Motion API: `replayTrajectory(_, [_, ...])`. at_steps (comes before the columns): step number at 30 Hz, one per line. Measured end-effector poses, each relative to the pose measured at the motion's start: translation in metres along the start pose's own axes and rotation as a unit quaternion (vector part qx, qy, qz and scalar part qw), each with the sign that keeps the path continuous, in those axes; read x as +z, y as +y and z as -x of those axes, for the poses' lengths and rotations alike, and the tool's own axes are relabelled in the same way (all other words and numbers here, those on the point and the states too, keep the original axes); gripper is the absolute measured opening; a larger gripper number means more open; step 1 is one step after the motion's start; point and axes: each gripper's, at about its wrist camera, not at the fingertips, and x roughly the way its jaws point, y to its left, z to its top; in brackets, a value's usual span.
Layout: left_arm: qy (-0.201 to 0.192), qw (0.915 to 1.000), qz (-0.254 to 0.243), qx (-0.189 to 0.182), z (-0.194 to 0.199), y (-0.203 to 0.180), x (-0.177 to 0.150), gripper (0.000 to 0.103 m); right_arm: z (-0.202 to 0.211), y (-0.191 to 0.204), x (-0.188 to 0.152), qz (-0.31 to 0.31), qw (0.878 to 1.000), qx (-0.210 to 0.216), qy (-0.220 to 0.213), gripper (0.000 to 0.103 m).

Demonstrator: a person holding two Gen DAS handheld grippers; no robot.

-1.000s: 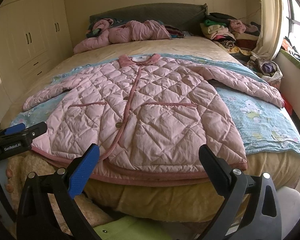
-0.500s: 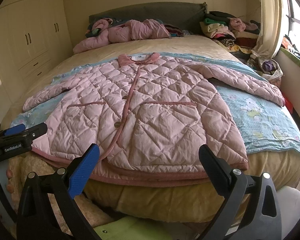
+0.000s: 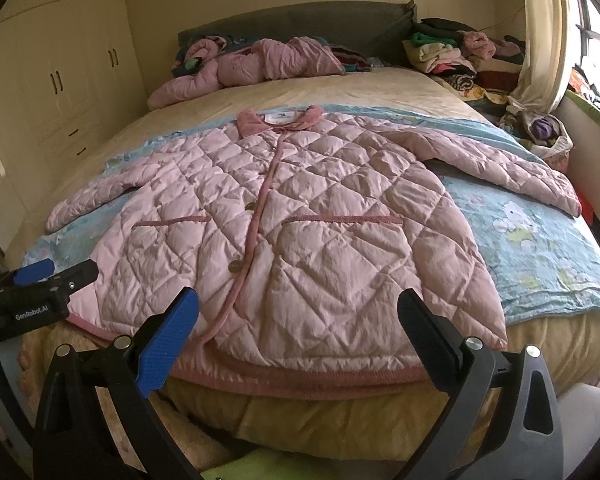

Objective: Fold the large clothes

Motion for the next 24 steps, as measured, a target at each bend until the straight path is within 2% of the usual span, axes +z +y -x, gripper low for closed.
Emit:
replayTrajectory(12, [0.001, 0.9997, 0.002, 0.025, -0.019, -0.005, 0.029, 0.095, -0.027, -0.008, 0.023, -0.011, 1.0, 0.017, 0.003, 0.099])
replayTrajectory(16, [0.009, 0.9998, 0.006, 0.017, -0.03, -0.005, 0.044, 0.095, -0.034, -0.011, 0.037, -0.015, 1.0, 0.022, -0.005, 0.099])
replayTrajectory(24, [-0.003, 0.9995, 0.021, 0.021, -0.038, -0.004, 0.075, 0.095, -0.042, -0.017, 0.068, -0.023, 0.999, 0.023, -0.028, 0.099])
